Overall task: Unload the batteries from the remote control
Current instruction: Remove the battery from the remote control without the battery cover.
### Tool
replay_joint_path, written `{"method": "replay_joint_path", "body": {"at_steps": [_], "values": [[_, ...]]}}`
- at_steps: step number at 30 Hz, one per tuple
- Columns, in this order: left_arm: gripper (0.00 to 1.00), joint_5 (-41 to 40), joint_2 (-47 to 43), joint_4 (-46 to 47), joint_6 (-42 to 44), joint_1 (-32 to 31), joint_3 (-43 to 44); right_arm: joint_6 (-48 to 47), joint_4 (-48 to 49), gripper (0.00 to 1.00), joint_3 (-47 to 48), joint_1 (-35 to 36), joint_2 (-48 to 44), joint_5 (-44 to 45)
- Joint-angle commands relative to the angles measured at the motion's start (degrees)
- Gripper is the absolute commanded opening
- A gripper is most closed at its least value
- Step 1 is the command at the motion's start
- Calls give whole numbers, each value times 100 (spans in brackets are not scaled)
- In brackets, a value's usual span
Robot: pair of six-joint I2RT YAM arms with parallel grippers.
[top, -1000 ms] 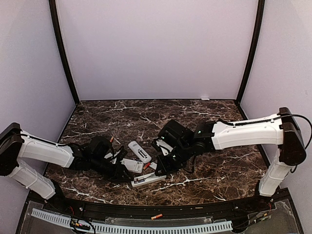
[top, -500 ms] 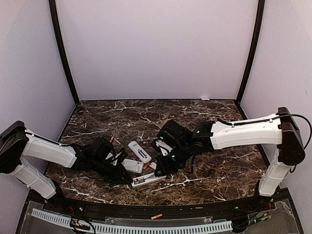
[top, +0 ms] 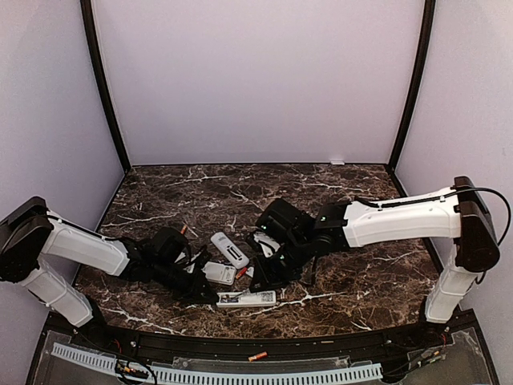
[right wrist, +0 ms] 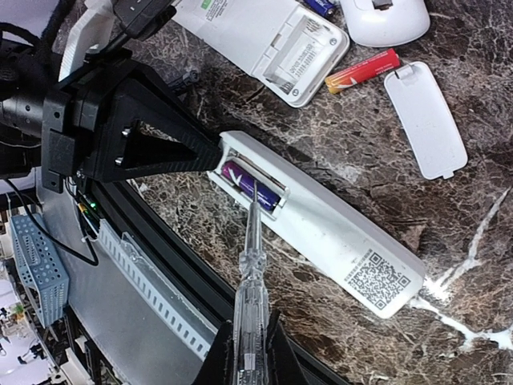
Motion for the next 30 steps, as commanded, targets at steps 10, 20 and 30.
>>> {"method": "replay_joint_path", "body": {"at_steps": [10, 20, 30], "values": [[7, -116, 117, -201, 134, -25, 8, 226, -182, 0, 27, 85, -168, 149], [12, -127, 170, -229, 296, -26, 178, -466, -243, 0, -64, -258, -401, -20], [11, -25, 507, -286, 486, -24, 481, -1018, 11, 0, -150, -522, -212, -849]]}}
